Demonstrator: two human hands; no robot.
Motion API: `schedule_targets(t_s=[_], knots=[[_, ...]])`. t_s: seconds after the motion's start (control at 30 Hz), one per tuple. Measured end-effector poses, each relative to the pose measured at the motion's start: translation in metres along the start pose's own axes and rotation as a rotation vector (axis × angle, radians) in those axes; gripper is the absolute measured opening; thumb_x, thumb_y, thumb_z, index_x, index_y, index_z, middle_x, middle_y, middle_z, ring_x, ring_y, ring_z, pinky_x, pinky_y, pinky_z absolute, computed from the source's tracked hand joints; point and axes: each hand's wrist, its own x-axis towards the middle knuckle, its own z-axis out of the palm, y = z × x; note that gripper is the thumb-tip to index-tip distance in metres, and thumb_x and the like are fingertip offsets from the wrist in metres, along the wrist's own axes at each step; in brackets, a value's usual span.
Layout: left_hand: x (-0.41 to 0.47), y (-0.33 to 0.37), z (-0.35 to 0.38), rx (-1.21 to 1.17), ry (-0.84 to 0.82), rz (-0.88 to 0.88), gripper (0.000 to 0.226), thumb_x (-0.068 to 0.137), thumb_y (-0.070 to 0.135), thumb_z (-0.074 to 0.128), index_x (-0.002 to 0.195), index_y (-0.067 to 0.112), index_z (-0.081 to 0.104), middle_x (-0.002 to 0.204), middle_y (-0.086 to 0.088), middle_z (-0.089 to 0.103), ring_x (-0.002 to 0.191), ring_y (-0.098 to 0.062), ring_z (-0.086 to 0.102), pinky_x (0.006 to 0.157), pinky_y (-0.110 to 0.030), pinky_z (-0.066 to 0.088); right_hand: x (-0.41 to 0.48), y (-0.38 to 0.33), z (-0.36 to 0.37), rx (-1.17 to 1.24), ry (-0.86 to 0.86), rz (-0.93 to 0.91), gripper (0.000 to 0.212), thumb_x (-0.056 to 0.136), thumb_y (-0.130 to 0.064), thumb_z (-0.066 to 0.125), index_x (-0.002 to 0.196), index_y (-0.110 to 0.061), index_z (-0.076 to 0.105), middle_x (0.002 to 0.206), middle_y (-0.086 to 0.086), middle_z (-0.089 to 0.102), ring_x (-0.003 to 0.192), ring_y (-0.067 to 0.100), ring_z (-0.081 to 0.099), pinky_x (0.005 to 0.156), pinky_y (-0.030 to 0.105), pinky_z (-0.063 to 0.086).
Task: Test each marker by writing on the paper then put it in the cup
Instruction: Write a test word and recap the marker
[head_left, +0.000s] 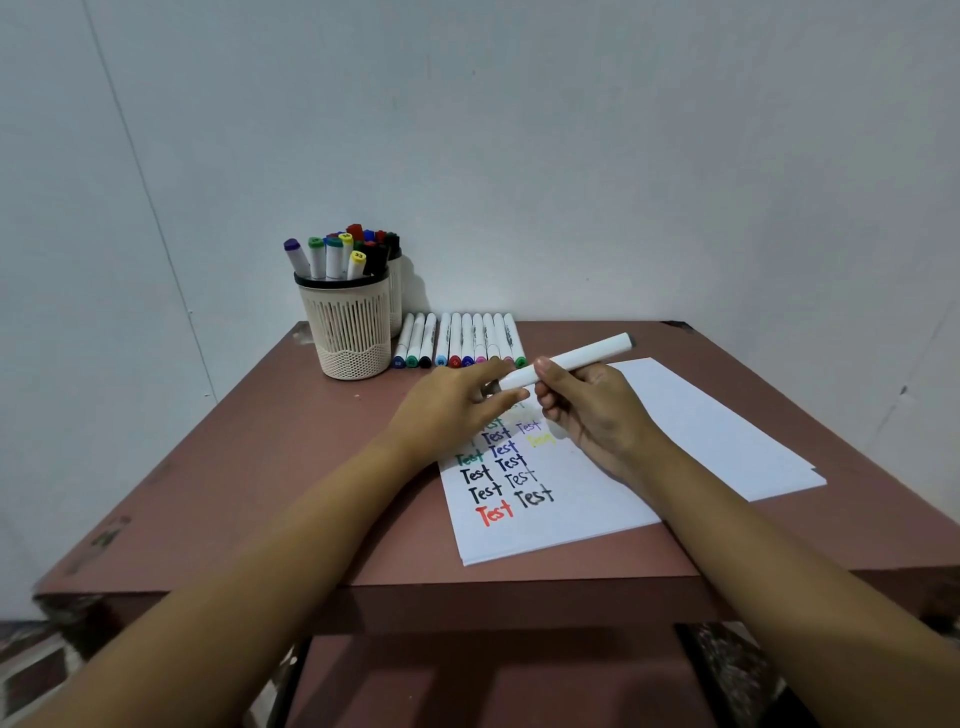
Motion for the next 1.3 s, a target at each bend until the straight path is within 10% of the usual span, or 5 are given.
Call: schedule_targets(t_s=[0.33,0.57,0.77,1.3], knots=[[0.002,-0.005,-0.006,-0.209,0.053,-0.303,0.033,0.096,0.037,0.044,0.112,0.012,0.056,0.09,-0.004,0.062,0.081,-0.013,0.054,0.065,-0.024,0.033,0.001,-0.008,-0.01,0.377,0.176,0.14,0.008,0.092,-0.011,0.05,0.087,-0.012,0.044,0.082,0.019,0.063,0.07,0.032,0.07,0.062,0.032,0.059],[0.007,-0.016,-0.007,-0.332,0.082,-0.46,0.038,0.096,0.009,0.031,0.126,0.007,0.054,0.126,-0.015,0.055,0.119,-0.025,0.049,0.097,-0.029,0.036,-0.001,-0.007,-0.006,0.112,0.19,0.082,0.027,0.09,-0.016,0.062,0.069,-0.015,0.045,0.049,0.0,0.056,0.048,0.013,0.048,0.043,0.02,0.039],[0.005,-0.026,-0.007,-0.295,0.042,-0.493,0.036,0.095,0.015,0.04,0.131,0.017,0.049,0.109,-0.005,0.058,0.091,-0.013,0.049,0.072,-0.023,0.035,-0.008,-0.002,-0.002,-0.206,0.147,0.048,0.039,0.086,-0.017,0.068,0.059,-0.014,0.04,0.04,-0.002,0.043,0.037,0.011,0.038,0.04,0.018,0.028],[0.005,-0.029,-0.007,-0.277,-0.006,-0.501,0.031,0.09,0.02,0.057,0.121,0.018,0.052,0.106,-0.001,0.053,0.095,-0.014,0.053,0.077,-0.024,0.039,-0.013,0.006,0.004,-0.425,0.179,0.004,0.026,0.078,0.002,0.059,0.059,-0.011,0.047,0.046,0.004,0.049,0.036,0.012,0.046,0.039,0.02,0.038]])
